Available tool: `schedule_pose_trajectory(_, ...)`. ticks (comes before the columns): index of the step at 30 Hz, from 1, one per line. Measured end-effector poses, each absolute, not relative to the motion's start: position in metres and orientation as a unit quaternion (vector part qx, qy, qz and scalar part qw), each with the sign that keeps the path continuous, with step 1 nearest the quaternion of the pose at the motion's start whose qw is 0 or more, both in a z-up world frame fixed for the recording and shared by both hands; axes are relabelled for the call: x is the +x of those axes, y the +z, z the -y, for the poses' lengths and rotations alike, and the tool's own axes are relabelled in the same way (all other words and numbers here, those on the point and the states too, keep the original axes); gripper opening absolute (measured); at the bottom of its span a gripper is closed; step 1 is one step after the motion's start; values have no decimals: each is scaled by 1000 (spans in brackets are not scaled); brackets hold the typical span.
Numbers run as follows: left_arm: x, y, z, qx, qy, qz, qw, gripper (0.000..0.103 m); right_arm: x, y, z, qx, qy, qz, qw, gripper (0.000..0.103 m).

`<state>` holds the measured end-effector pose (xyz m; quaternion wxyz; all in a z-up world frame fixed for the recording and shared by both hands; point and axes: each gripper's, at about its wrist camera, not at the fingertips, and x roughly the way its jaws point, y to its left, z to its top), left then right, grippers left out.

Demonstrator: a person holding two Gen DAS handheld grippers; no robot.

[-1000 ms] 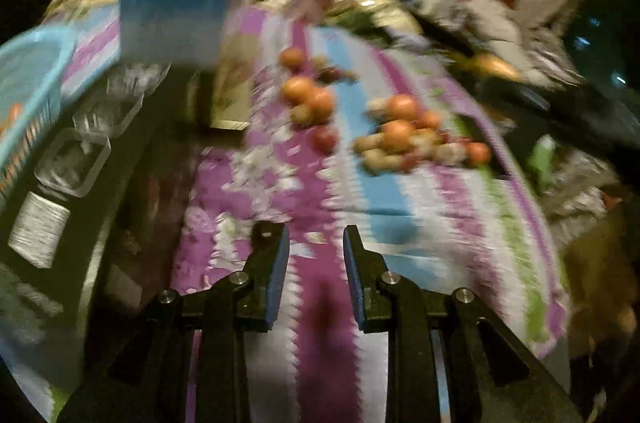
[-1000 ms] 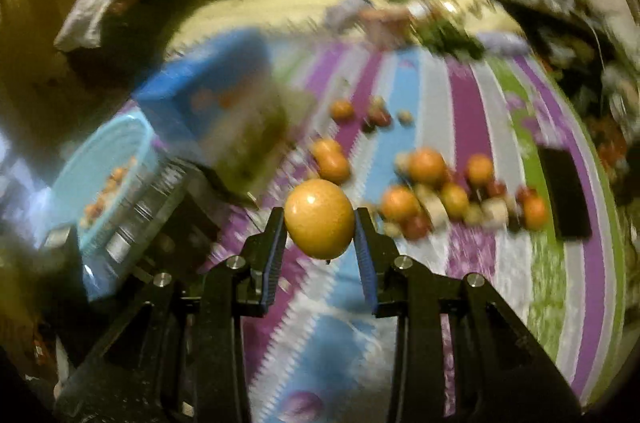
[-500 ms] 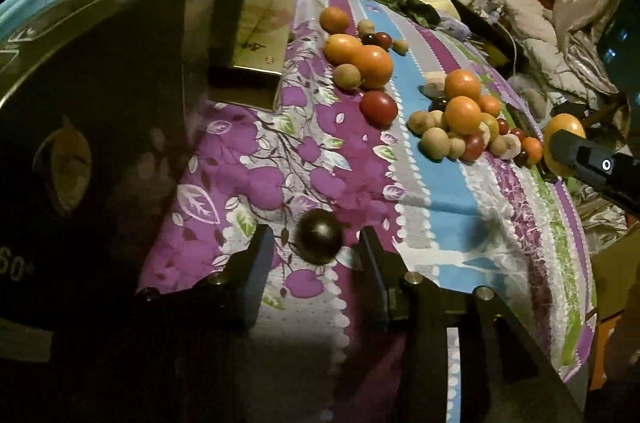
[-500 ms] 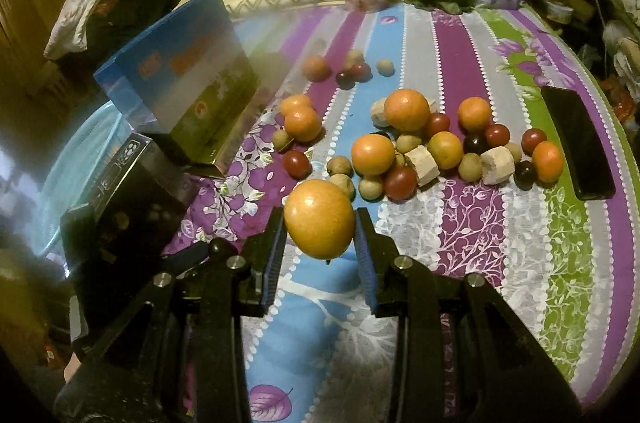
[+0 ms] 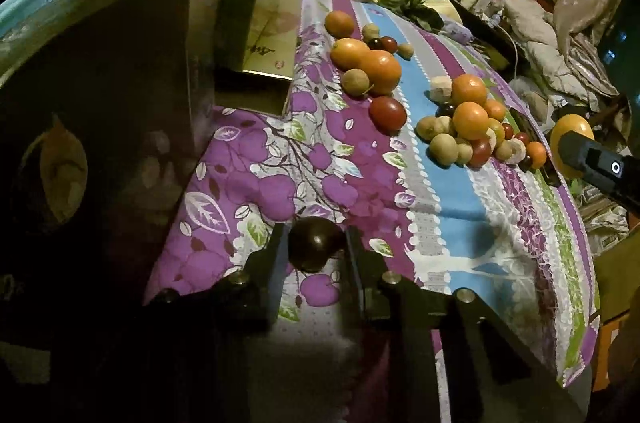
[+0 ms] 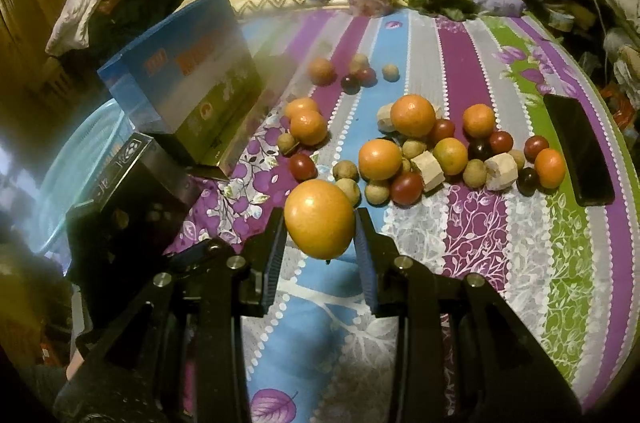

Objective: Organize fruits
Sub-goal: 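Carry the plum and orange in both tools over the basket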

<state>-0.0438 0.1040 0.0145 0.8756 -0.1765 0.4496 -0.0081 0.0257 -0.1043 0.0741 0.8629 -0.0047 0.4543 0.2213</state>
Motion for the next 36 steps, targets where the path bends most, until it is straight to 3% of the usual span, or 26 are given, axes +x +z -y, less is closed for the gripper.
schedule_pose_trajectory(6, -51, 41, -96, -171, -17, -426, 888, 28, 26, 84, 100, -14, 224, -443, 868, 34)
schedule_pose_trajectory(12, -64, 116, -106, -157, -4, -366, 917, 28, 28, 119, 80, -37, 243, -411, 878, 34)
schedule_pose_trajectory(23, -109, 231, -221, -155, 127, -287, 937, 28, 21, 198, -14, -74, 328, -345, 876, 34)
schedule_pose_trajectory(36, -169, 229, -363, -210, 243, -320, 891, 28, 6, 198, -165, -125, 433, -384, 806, 34)
